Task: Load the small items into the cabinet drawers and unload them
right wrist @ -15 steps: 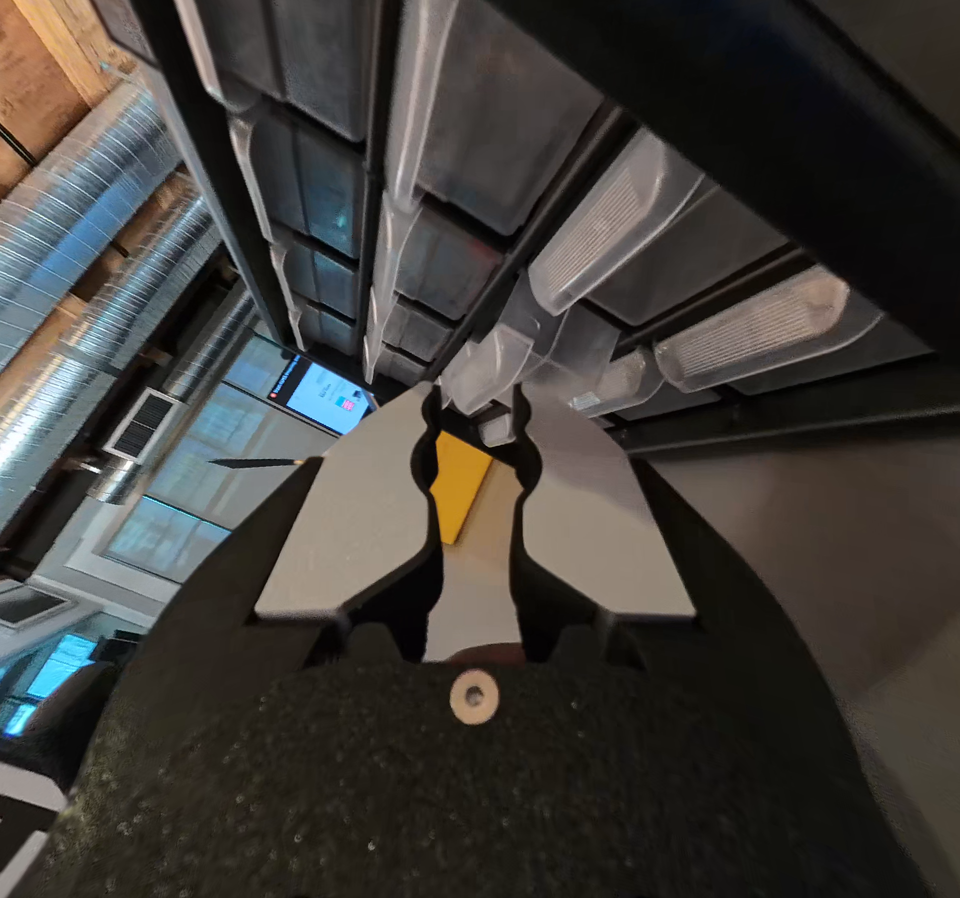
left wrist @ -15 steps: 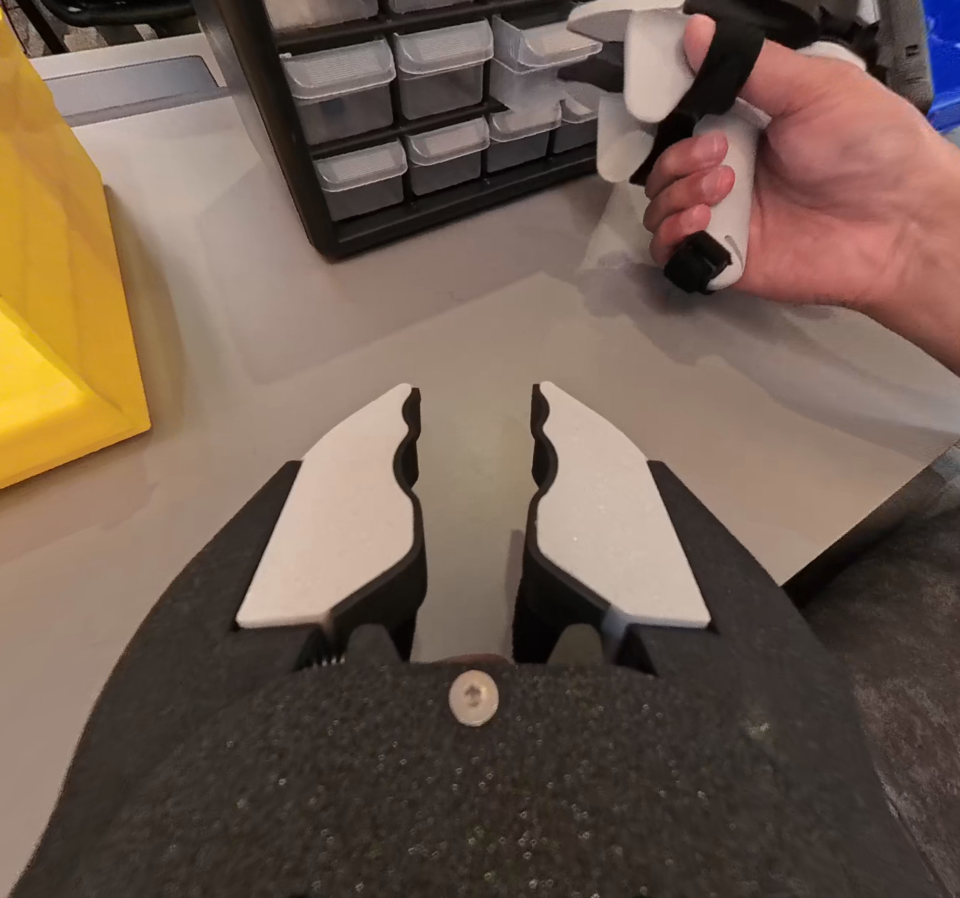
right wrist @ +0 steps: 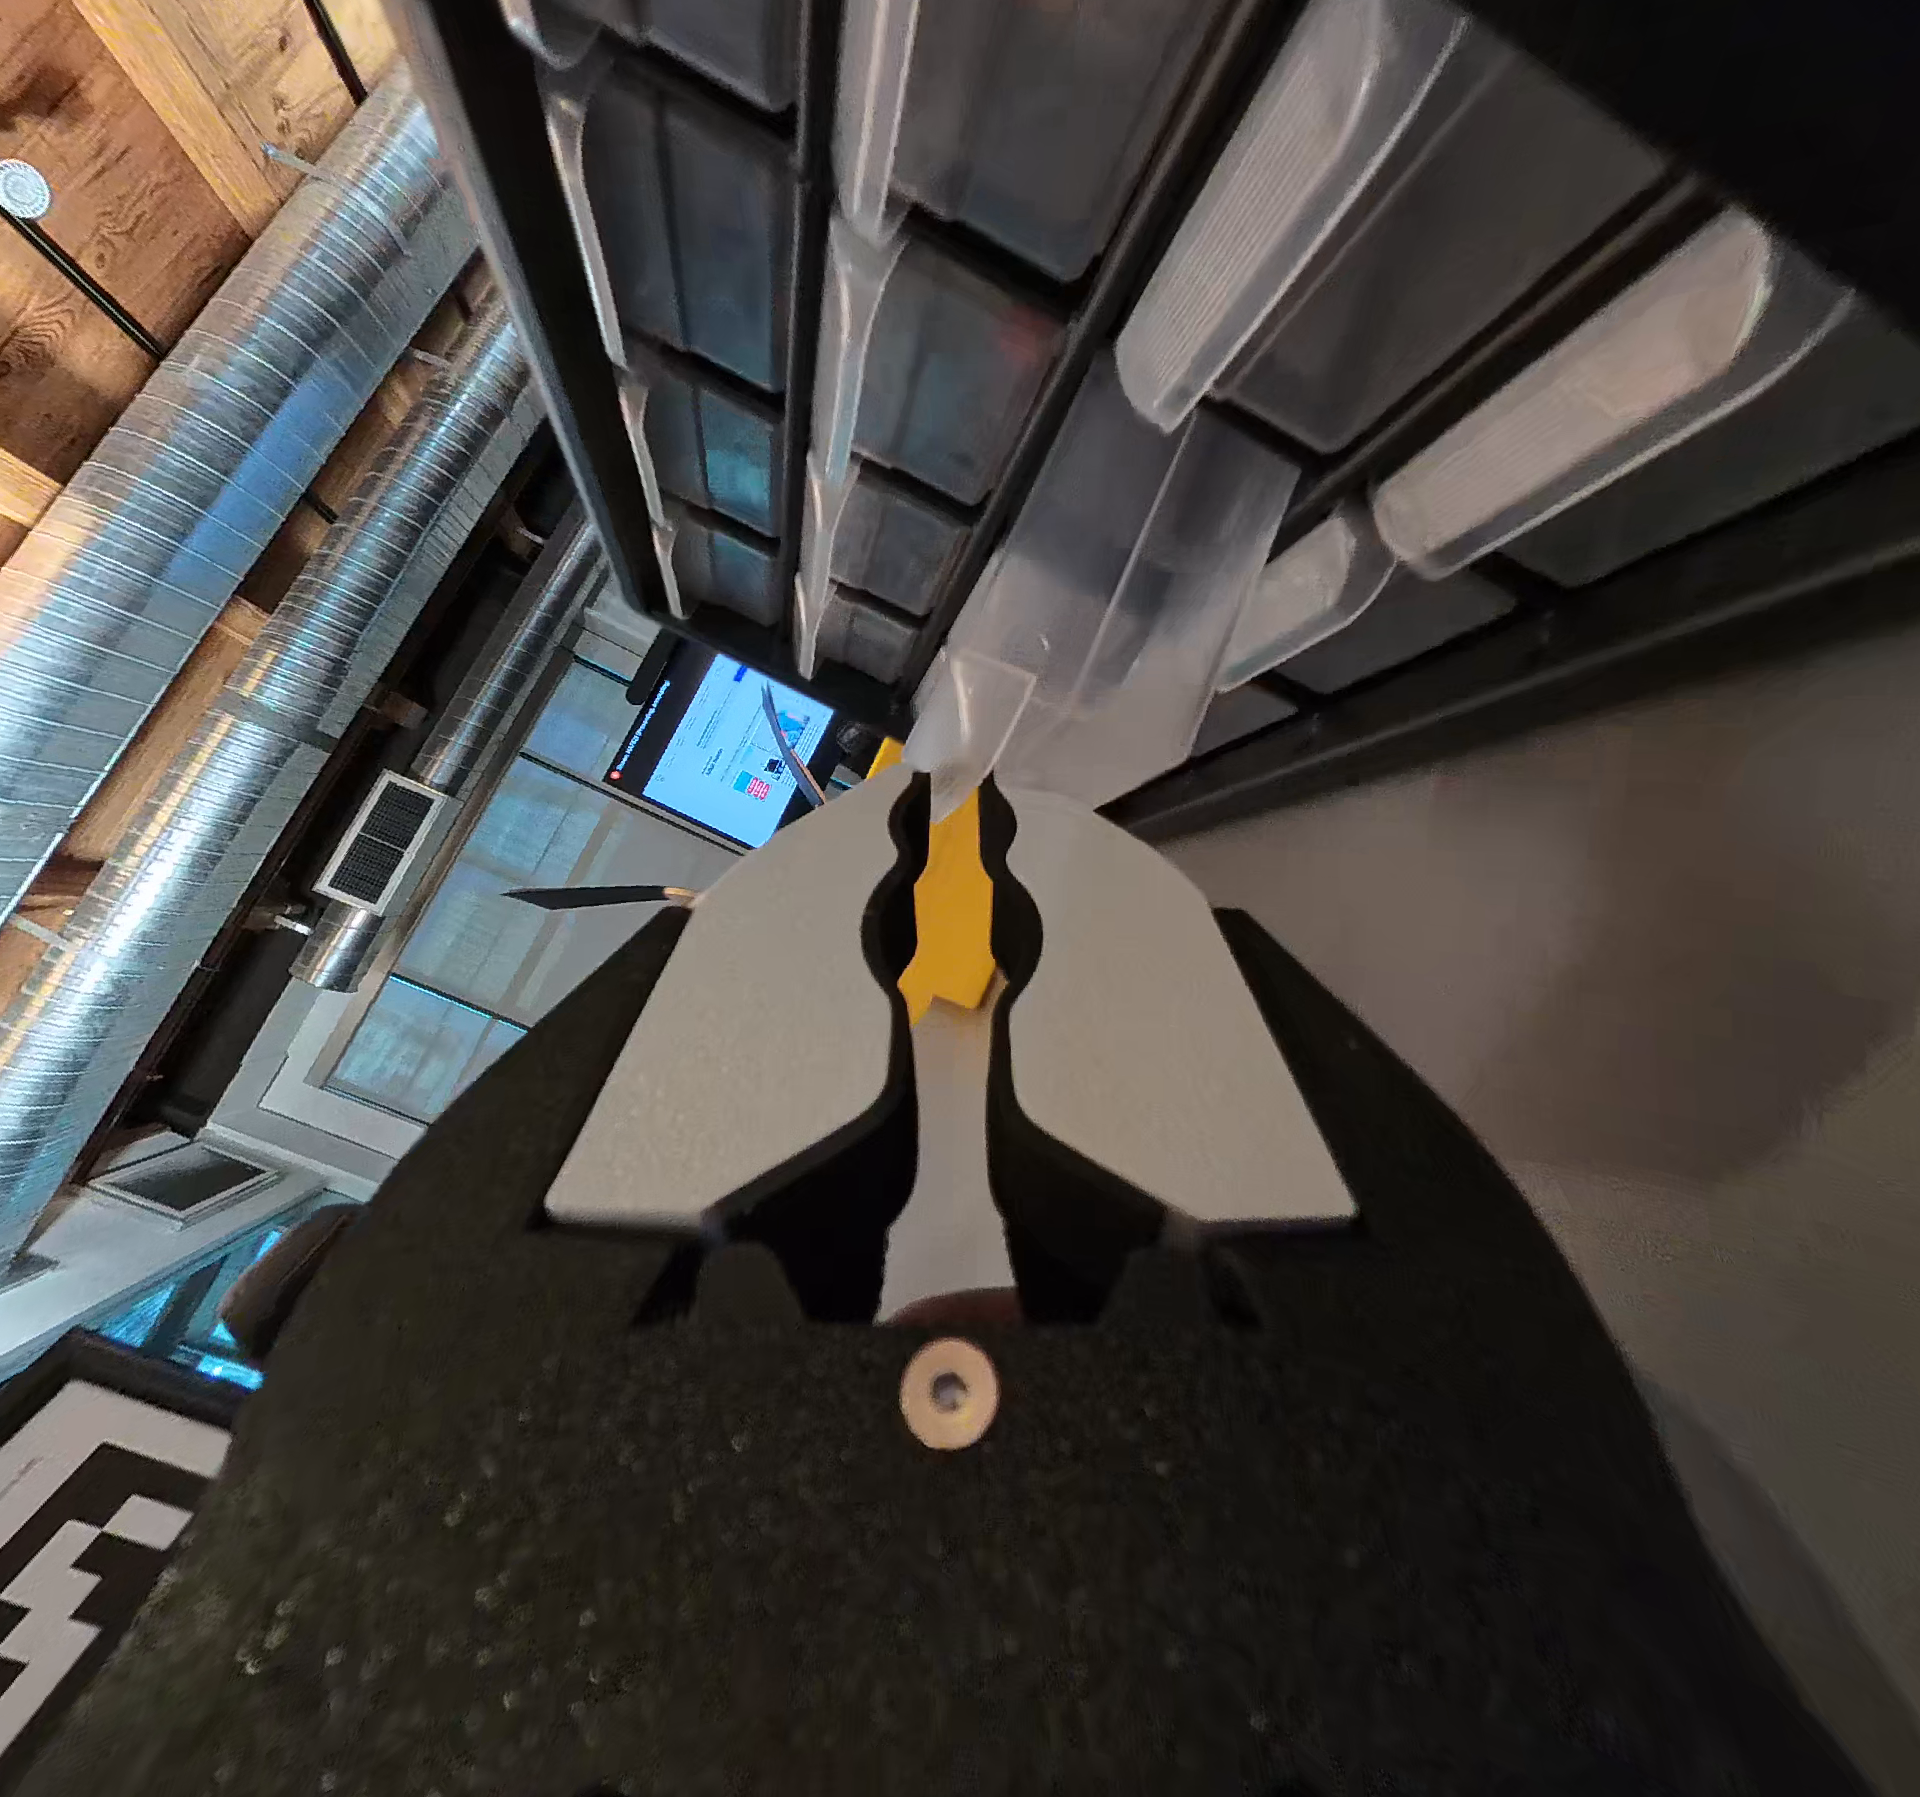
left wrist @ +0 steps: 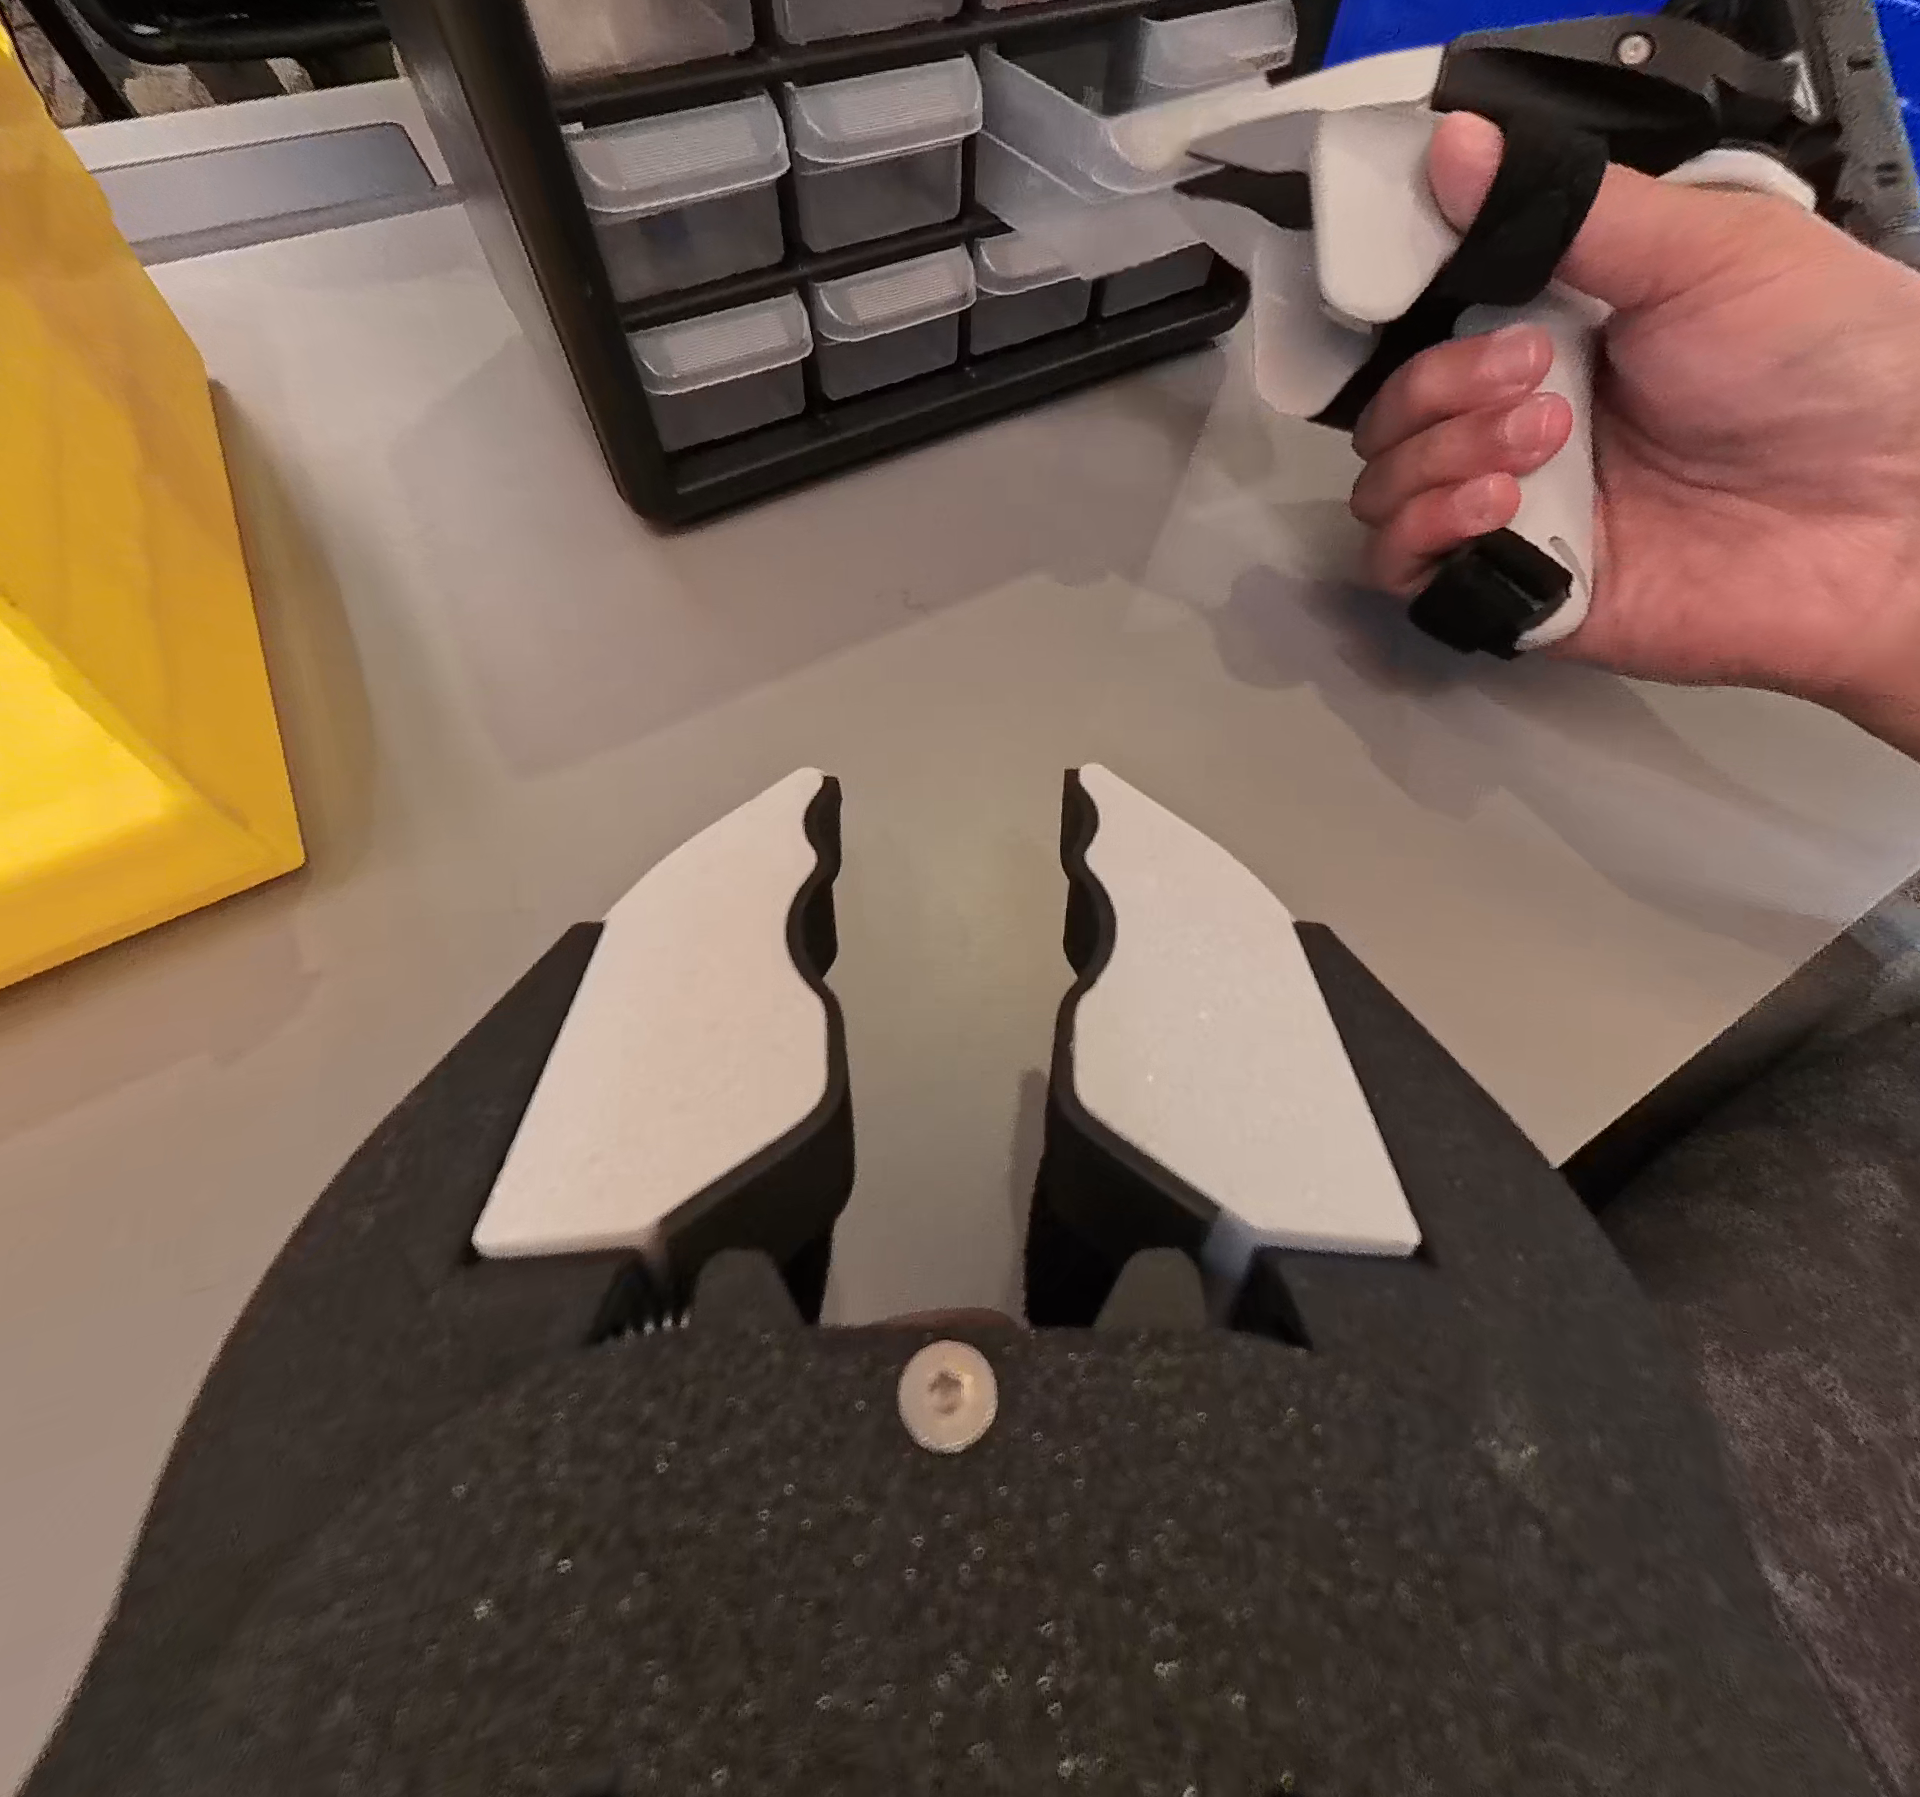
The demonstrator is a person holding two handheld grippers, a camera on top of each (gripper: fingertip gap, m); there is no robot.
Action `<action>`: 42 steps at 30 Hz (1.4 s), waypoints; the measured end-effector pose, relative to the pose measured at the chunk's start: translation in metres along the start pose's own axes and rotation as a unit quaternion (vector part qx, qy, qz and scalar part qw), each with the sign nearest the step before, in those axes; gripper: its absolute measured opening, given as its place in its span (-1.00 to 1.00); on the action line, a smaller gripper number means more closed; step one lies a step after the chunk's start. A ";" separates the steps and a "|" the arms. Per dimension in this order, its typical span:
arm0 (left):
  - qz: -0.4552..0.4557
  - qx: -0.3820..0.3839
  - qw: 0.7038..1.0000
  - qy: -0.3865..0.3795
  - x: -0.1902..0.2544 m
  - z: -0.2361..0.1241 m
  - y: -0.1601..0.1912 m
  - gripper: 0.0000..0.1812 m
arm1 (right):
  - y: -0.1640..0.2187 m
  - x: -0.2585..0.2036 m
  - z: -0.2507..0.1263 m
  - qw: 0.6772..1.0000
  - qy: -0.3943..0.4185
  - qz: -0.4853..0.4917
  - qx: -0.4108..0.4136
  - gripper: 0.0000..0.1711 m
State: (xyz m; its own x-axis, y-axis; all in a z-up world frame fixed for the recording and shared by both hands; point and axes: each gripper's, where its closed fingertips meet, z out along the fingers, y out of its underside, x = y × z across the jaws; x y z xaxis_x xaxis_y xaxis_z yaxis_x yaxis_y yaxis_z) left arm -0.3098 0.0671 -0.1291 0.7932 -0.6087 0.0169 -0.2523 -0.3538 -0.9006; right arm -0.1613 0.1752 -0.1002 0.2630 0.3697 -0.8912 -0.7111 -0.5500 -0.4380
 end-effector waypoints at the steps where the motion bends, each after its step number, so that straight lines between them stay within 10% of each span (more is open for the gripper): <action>1: 0.000 0.000 1.000 0.000 0.000 0.000 0.000 -0.56 | 0.003 -0.001 -0.003 1.000 0.000 0.002 0.000 -0.91; 42: 0.000 0.006 1.000 0.005 0.002 -0.003 -0.004 -0.56 | 0.032 -0.012 -0.024 0.993 0.039 -0.096 -0.061 -0.77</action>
State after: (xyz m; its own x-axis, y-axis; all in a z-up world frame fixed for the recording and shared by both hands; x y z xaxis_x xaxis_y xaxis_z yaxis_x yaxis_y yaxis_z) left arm -0.3091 0.0656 -0.1245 0.7880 -0.6153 0.0208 -0.2458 -0.3455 -0.9057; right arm -0.1719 0.1356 -0.1065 0.4398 0.4197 -0.7940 -0.5601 -0.5630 -0.6077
